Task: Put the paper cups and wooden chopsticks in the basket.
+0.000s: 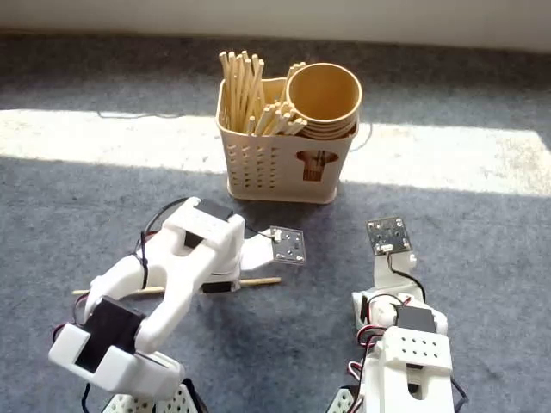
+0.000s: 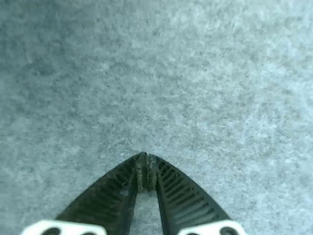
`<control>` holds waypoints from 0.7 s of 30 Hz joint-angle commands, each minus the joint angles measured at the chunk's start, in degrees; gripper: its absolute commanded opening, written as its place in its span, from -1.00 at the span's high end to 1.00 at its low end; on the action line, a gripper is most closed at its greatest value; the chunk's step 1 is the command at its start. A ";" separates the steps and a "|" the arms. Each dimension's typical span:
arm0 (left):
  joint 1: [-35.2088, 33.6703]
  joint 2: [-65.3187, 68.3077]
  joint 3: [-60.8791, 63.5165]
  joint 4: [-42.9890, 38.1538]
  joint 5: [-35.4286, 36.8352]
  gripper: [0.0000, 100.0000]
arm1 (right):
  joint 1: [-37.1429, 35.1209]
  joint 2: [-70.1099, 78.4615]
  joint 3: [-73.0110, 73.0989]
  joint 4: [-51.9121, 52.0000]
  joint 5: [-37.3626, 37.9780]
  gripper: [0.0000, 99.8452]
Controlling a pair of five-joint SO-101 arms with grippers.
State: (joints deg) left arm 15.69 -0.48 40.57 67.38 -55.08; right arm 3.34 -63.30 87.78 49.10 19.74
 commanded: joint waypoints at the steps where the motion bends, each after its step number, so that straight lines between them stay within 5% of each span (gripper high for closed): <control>1: -1.36 -1.10 -3.38 4.04 0.70 0.99 | 0.66 -0.57 0.04 -1.10 0.09 0.99; 21: -1.89 -32.92 -4.62 14.77 0.79 0.99 | 0.66 -0.57 0.04 -1.10 0.09 0.99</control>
State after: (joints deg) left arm 14.81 -28.97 38.46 81.71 -54.73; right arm 3.34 -63.30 87.78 49.10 19.74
